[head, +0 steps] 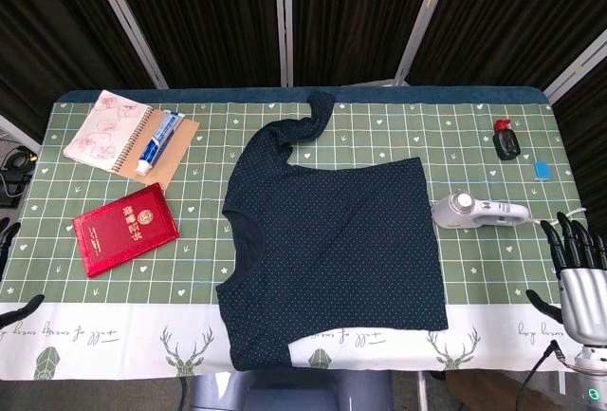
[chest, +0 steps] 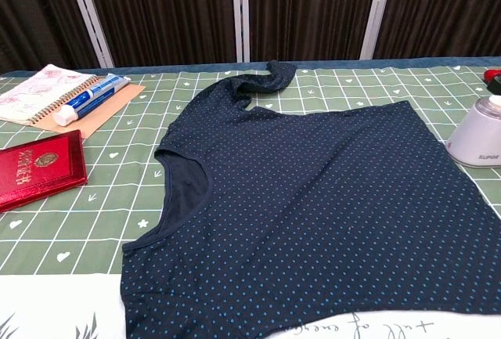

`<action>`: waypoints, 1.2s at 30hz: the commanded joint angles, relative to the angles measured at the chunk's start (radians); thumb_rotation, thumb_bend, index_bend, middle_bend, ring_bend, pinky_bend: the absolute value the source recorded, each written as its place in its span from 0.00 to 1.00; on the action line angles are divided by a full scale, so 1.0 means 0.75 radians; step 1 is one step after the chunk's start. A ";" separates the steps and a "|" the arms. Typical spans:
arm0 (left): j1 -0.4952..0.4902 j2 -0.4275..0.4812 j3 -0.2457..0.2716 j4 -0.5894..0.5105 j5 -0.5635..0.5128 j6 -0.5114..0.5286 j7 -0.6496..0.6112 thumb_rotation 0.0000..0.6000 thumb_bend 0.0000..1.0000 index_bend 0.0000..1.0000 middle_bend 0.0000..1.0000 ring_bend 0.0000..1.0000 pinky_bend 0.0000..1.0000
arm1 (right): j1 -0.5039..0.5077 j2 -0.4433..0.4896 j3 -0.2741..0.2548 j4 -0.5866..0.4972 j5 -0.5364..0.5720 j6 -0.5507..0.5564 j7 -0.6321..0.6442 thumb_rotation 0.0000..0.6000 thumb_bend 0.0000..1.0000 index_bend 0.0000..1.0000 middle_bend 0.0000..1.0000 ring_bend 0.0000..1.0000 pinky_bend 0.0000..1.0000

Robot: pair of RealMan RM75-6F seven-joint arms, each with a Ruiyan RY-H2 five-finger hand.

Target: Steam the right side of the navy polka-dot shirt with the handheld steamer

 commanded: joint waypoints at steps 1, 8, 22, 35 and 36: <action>0.001 0.001 0.000 0.001 0.000 0.002 -0.003 1.00 0.00 0.00 0.00 0.00 0.00 | 0.002 0.001 -0.002 -0.001 0.001 -0.007 0.002 1.00 0.00 0.00 0.00 0.00 0.00; -0.001 -0.007 -0.001 0.009 0.004 -0.001 0.005 1.00 0.00 0.00 0.00 0.00 0.00 | 0.029 -0.004 -0.005 0.018 0.019 -0.068 0.015 1.00 0.00 0.00 0.00 0.00 0.00; -0.041 -0.054 -0.034 0.046 -0.053 -0.053 0.042 1.00 0.00 0.00 0.00 0.00 0.00 | 0.381 -0.311 0.121 0.659 0.188 -0.536 0.226 1.00 0.18 0.00 0.00 0.00 0.00; -0.080 -0.089 -0.069 0.079 -0.173 -0.127 0.087 1.00 0.00 0.00 0.00 0.00 0.00 | 0.538 -0.557 0.100 1.059 0.202 -0.694 0.210 1.00 0.32 0.00 0.00 0.00 0.00; -0.081 -0.090 -0.071 0.080 -0.178 -0.130 0.089 1.00 0.00 0.00 0.00 0.00 0.00 | 0.544 -0.569 0.100 1.078 0.204 -0.700 0.213 1.00 0.34 0.00 0.00 0.00 0.00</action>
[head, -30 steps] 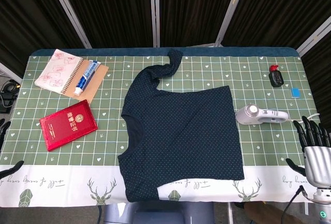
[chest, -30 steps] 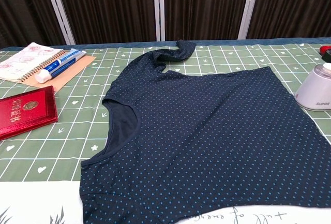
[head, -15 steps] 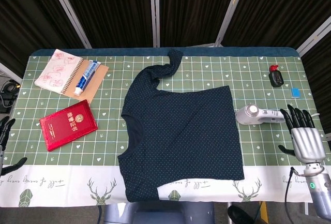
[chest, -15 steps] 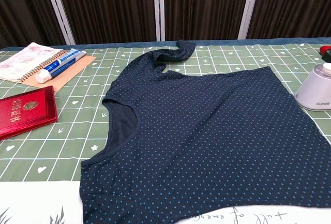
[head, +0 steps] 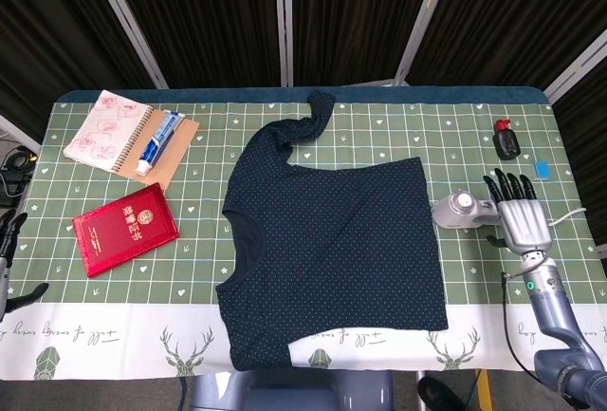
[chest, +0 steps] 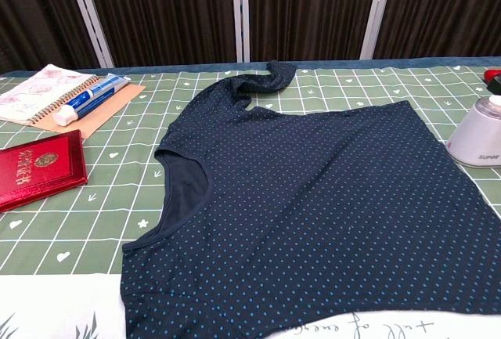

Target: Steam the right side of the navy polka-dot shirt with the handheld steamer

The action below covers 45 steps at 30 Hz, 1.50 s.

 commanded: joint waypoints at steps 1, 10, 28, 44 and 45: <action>-0.006 -0.004 -0.004 0.006 -0.015 -0.010 0.005 1.00 0.00 0.00 0.00 0.00 0.00 | 0.038 -0.058 -0.007 0.093 0.002 -0.033 0.002 1.00 0.36 0.00 0.00 0.00 0.00; -0.012 -0.006 -0.010 0.013 -0.035 -0.016 0.002 1.00 0.00 0.00 0.00 0.00 0.00 | 0.082 -0.126 -0.014 0.247 0.020 -0.092 -0.009 1.00 0.42 0.00 0.00 0.00 0.00; -0.022 -0.014 -0.013 0.025 -0.062 -0.028 0.007 1.00 0.00 0.00 0.00 0.00 0.00 | 0.181 -0.325 0.003 0.605 0.069 -0.226 0.024 1.00 0.48 0.00 0.00 0.00 0.00; -0.031 -0.022 -0.017 0.030 -0.082 -0.033 0.023 1.00 0.00 0.00 0.00 0.00 0.00 | 0.256 -0.436 0.001 0.821 0.055 -0.323 0.157 1.00 0.53 0.20 0.35 0.25 0.26; -0.032 -0.023 -0.017 0.031 -0.084 -0.033 0.025 1.00 0.00 0.00 0.00 0.00 0.00 | 0.259 -0.436 -0.003 0.828 0.050 -0.330 0.170 1.00 0.53 0.24 0.40 0.31 0.32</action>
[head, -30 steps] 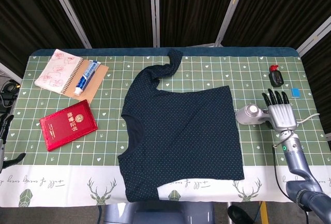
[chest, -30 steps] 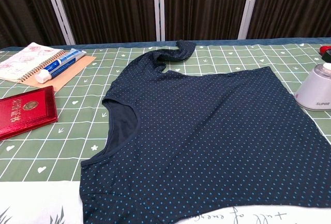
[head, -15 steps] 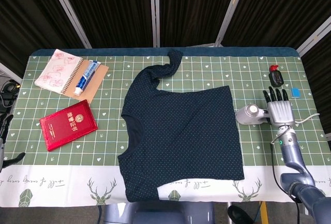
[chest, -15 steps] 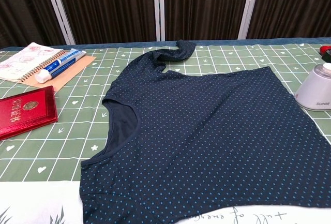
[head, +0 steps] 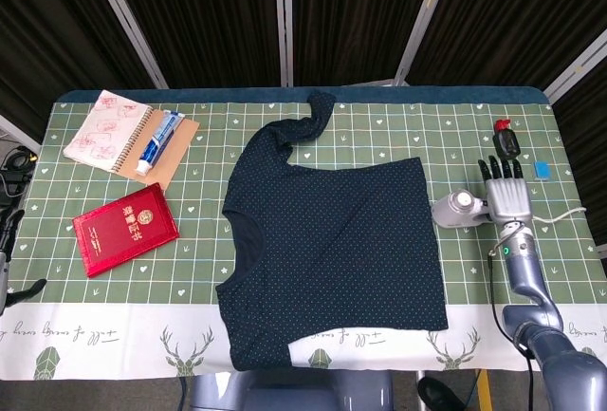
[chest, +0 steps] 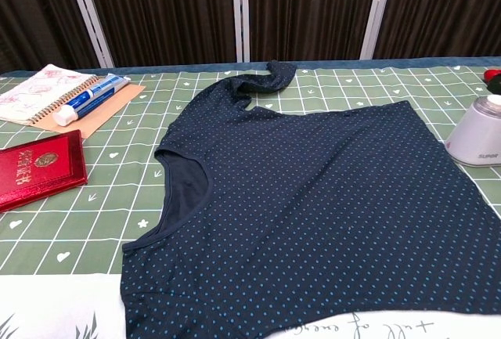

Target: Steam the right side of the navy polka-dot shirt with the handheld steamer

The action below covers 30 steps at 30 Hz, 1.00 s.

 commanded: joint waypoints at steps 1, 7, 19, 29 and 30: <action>-0.001 -0.001 0.000 0.002 -0.002 -0.001 0.002 1.00 0.00 0.00 0.00 0.00 0.00 | 0.009 -0.002 -0.013 0.018 -0.017 -0.015 0.031 1.00 0.53 0.32 0.48 0.38 0.40; -0.002 -0.003 0.002 0.001 -0.003 -0.002 0.003 1.00 0.00 0.00 0.00 0.00 0.00 | 0.006 0.023 -0.051 0.017 -0.061 -0.029 0.132 1.00 0.56 0.72 0.73 0.64 0.85; -0.005 0.006 0.007 -0.003 0.004 -0.009 -0.019 1.00 0.00 0.00 0.00 0.00 0.00 | -0.059 0.101 -0.117 0.039 -0.181 0.252 0.484 1.00 0.57 0.86 0.78 0.76 1.00; -0.003 0.018 0.007 -0.005 0.006 -0.008 -0.044 1.00 0.00 0.00 0.00 0.00 0.00 | -0.052 0.161 -0.117 -0.030 -0.226 0.437 0.682 1.00 0.59 0.86 0.79 0.77 1.00; -0.004 0.019 0.006 -0.005 0.005 -0.009 -0.047 1.00 0.00 0.00 0.00 0.00 0.00 | -0.046 0.167 -0.121 -0.050 -0.238 0.461 0.687 1.00 0.59 0.86 0.79 0.77 1.00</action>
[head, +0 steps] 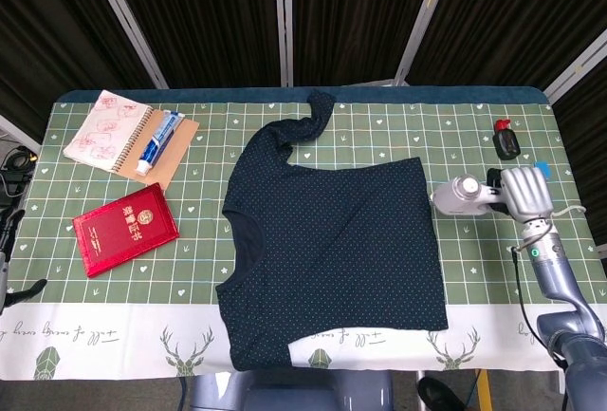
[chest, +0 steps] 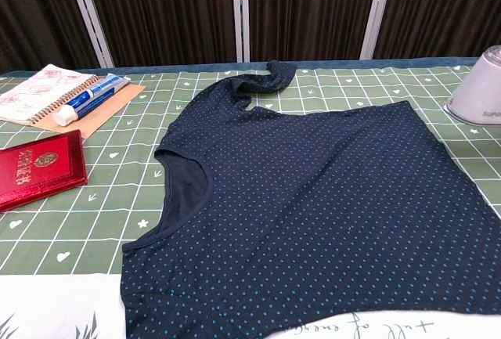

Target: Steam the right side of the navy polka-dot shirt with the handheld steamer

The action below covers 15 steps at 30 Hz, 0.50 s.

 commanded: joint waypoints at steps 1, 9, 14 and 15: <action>-0.001 0.002 0.000 0.000 -0.001 -0.003 -0.004 1.00 0.00 0.00 0.00 0.00 0.00 | 0.017 0.025 -0.009 -0.061 -0.037 0.073 0.026 1.00 0.59 0.86 0.79 0.77 1.00; -0.006 0.005 -0.006 0.003 -0.017 -0.014 -0.014 1.00 0.00 0.00 0.00 0.00 0.00 | 0.120 0.050 -0.063 -0.328 -0.180 0.204 -0.032 1.00 0.59 0.86 0.79 0.77 1.00; -0.010 0.006 -0.014 0.012 -0.039 -0.025 -0.019 1.00 0.00 0.00 0.00 0.00 0.00 | 0.212 0.038 -0.082 -0.495 -0.250 0.171 -0.150 1.00 0.59 0.86 0.79 0.77 1.00; -0.012 0.005 -0.015 0.014 -0.044 -0.028 -0.019 1.00 0.00 0.00 0.00 0.00 0.00 | 0.228 0.033 -0.081 -0.525 -0.255 0.156 -0.177 1.00 0.59 0.86 0.79 0.77 1.00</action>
